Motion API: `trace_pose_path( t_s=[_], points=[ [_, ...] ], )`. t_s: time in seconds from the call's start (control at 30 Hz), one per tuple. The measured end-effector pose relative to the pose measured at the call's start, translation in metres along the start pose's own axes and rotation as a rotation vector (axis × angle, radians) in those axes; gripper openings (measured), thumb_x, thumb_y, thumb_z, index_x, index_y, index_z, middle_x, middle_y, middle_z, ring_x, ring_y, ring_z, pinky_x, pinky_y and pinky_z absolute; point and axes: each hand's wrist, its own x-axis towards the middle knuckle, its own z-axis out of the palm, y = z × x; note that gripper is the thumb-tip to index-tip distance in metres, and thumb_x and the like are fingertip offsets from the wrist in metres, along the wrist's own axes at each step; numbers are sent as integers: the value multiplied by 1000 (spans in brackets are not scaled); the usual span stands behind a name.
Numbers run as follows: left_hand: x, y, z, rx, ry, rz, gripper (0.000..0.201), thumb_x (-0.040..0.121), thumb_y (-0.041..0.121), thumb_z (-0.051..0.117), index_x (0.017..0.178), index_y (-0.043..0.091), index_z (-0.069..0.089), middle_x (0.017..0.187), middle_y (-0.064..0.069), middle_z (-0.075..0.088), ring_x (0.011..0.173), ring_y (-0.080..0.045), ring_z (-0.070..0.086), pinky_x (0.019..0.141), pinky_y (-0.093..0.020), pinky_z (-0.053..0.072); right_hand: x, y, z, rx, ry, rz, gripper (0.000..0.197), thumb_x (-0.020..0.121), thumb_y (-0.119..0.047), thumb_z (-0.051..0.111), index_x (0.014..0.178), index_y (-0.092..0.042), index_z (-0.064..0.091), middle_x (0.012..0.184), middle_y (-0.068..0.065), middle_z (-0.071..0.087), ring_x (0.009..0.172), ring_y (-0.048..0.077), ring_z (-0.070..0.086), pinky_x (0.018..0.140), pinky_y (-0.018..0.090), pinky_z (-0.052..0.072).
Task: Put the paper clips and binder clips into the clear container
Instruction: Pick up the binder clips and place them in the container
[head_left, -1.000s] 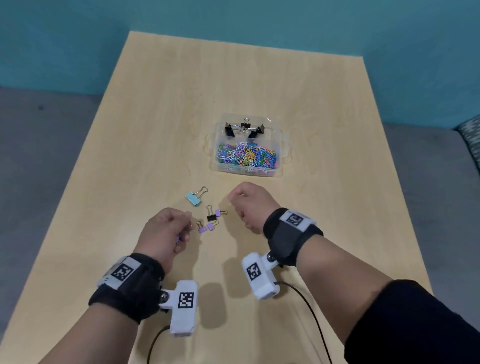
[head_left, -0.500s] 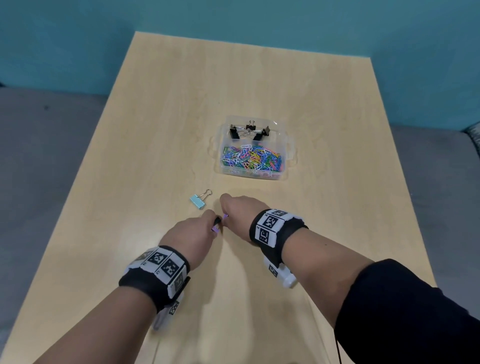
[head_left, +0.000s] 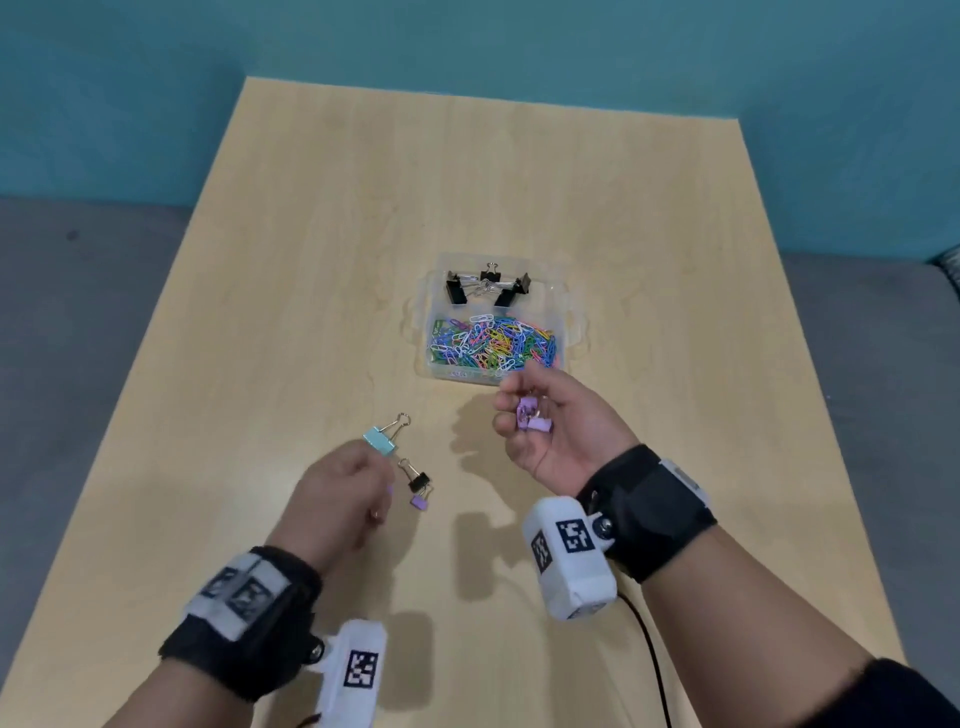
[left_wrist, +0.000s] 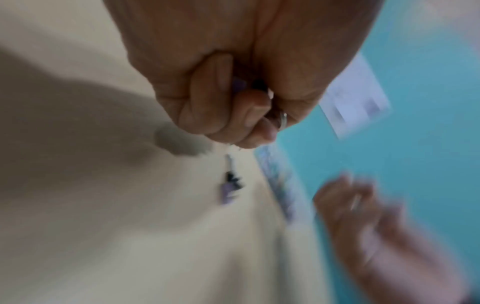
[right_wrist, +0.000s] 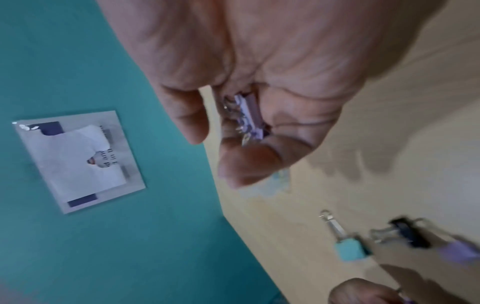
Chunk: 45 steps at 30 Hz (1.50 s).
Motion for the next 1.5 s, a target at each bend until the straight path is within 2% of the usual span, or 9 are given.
trace_pose_path(
  t_s=[0.13,0.33,0.43,0.5,0.63,0.77,0.9,1.0,1.5],
  points=[
    [33,46,-6,-611,-111,-9,24,90,15,55,71,12,40,48,0,41,31,-8,28,34,-9,20,25,-37,22,119,136,-157,24,96,-19,52,80,-3,58,68,10,57,51,17,59,46,24,54],
    [99,138,31,-255,20,94,12,88,5,51,81,14,55,55,-5,48,35,-10,32,35,-12,20,60,-92,38,35,314,-278,23,94,-11,55,110,6,53,101,17,54,92,28,58,78,43,57],
    [114,169,52,-116,6,122,8,89,7,51,84,9,57,66,-10,56,41,-13,47,37,-18,36,69,-103,43,-166,333,-220,29,91,-25,58,108,-3,51,98,15,51,79,26,52,86,46,53],
    [116,177,59,-83,-60,116,7,91,13,54,89,10,59,81,-12,61,54,-17,56,48,-24,50,66,-104,40,-273,323,-183,39,88,-32,61,115,-6,50,114,19,47,93,33,52,86,47,52],
    [110,169,45,-42,-110,156,5,89,23,60,90,23,65,94,-4,60,79,-17,53,75,-28,49,35,-89,35,-369,367,-369,22,93,-18,56,114,-10,54,110,10,51,96,27,53,79,39,56],
    [86,128,6,9,86,255,8,89,13,59,91,17,66,88,-3,61,81,-17,54,76,-30,48,3,-28,18,-644,343,-401,16,86,-7,51,77,-20,56,77,5,55,65,22,54,52,27,44],
    [63,69,-23,748,133,255,21,80,27,66,101,24,64,94,4,63,82,-14,60,74,-29,46,-5,46,-3,-1522,200,-319,18,84,-27,57,103,-26,58,96,-1,61,88,23,58,75,34,47],
    [55,35,-19,963,54,248,35,76,33,67,110,26,59,97,3,50,80,-17,57,74,-30,45,-4,82,6,-1834,87,-396,34,87,-38,55,116,-22,48,112,2,50,102,26,50,82,40,46],
    [42,19,-8,939,142,306,23,76,21,62,99,21,63,90,-2,56,78,-22,57,66,-30,44,11,94,18,-2010,92,-507,32,76,3,46,103,-13,44,99,11,47,86,33,48,61,38,33]
  ],
)
